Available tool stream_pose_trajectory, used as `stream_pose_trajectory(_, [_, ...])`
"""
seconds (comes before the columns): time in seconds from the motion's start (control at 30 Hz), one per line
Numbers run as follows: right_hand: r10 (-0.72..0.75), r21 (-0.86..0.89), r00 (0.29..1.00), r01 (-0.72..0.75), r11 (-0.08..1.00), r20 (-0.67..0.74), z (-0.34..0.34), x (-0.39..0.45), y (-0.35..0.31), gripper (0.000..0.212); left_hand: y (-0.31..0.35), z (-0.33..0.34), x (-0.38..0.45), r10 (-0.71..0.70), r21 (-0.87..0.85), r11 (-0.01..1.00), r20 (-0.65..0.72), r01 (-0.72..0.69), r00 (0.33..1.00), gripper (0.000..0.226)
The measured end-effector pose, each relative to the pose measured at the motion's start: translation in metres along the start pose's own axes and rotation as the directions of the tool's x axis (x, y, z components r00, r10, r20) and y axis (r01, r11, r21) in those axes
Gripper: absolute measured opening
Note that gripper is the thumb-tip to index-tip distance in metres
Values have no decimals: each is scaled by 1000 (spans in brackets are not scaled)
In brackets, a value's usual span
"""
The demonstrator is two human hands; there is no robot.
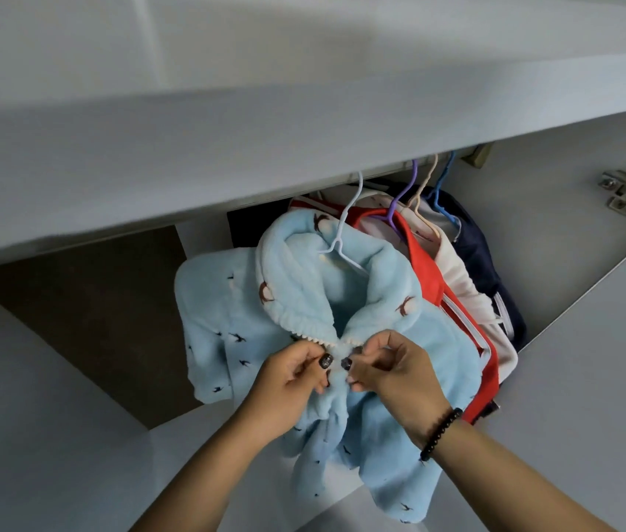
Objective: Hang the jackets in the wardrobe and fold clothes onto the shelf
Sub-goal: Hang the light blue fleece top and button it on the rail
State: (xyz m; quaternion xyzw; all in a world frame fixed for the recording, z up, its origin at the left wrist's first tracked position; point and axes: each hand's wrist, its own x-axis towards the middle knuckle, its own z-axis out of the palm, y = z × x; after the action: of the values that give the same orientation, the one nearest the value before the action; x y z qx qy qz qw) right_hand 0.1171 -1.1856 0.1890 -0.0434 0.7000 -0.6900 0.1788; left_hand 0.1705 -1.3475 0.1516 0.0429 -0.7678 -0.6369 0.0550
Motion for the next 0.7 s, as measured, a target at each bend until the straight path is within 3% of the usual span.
stream_pose_trajectory(0.17, [-215,-457,975,169,873,-50,-3,0,15,23,-4,9,2,-144,-162,980,-175,116,974,21])
stream_pose_trajectory(0.27, [-349,-435,931,271,858,-107,-9,2,9,24,2,2,10,-134,-193,979,-352,69,927,20])
stream_pose_trajectory(0.37, [-467,-403,863,364,840,-194,-16,12,-15,22,19,-6,35,-5,-107,992,-526,-60,850,22])
stream_pose_trajectory(0.47, [-572,-493,785,409,767,-239,-20,27,-41,27,34,-17,69,50,38,999,-546,-35,836,48])
stream_pose_trajectory(0.57, [-520,-585,829,322,745,-206,-20,44,-52,35,42,-18,96,57,249,965,-496,79,867,78])
stream_pose_trajectory(0.7, [-386,-662,903,174,729,-187,-16,57,-49,54,46,-16,119,59,340,931,-494,130,867,68])
